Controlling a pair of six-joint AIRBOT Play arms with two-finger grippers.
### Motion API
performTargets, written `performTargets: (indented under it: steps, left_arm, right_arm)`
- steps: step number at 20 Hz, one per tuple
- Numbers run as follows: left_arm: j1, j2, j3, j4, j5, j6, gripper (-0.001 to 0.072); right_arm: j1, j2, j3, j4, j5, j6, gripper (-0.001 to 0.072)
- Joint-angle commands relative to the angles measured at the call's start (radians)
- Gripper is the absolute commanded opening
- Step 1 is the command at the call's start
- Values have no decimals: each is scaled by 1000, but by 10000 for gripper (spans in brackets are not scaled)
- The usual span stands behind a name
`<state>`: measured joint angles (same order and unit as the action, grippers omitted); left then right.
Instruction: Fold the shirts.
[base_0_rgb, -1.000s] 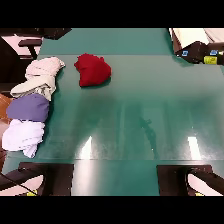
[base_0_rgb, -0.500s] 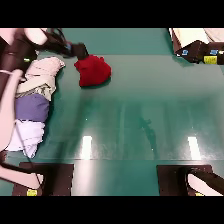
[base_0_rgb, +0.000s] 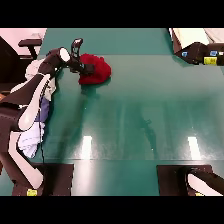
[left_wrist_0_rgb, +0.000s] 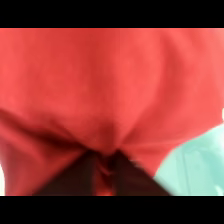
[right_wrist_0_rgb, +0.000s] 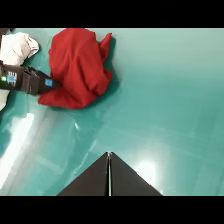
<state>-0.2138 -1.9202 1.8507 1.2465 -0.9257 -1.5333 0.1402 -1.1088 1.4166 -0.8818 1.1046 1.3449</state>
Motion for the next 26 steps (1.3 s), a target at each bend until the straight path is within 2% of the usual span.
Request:
performTargets:
  steps: [1, 4, 6, 10, 14, 18, 21, 22, 23, 24, 26]
  left_arm:
    - [2, 1, 113, 13, -66, 23, 25]
    - [2, 117, 249, 66, -95, 23, 24]
    - [2, 282, 249, 71, -55, 23, 24]
    - [2, 589, 249, 69, -114, 23, 24]
    - [-26, 752, 197, 69, -176, 13, 24]
    - [-216, 755, 8, 55, -283, -33, 24]
    - [-418, 714, -205, 34, -233, -33, 27]
    - [-472, 694, -264, 20, -190, -29, 74]
    - [-515, 669, -315, 9, -130, -30, 435]
    - [-538, 647, -341, 5, -74, -30, 686]
    - [-513, 627, -344, 37, -1, -30, 684]
  right_arm:
    - [0, 9, 1, 1, 0, 0, 17]
    - [0, 64, 1, 0, -67, 0, 17]
    - [0, 125, 1, -3, -145, 0, 17]
    - [0, 232, 1, -5, -272, 0, 17]
    - [0, 263, 1, -8, -284, 0, 17]
    - [0, 243, 1, -6, -246, 0, 17]
    - [0, 227, 0, -2, -214, 0, 17]
    - [0, 224, 1, -2, -199, 0, 17]
    - [0, 222, 1, -3, -191, 0, 17]
    - [0, 221, 1, -3, -185, 0, 16]
    - [0, 221, 1, -3, -183, 0, 17]
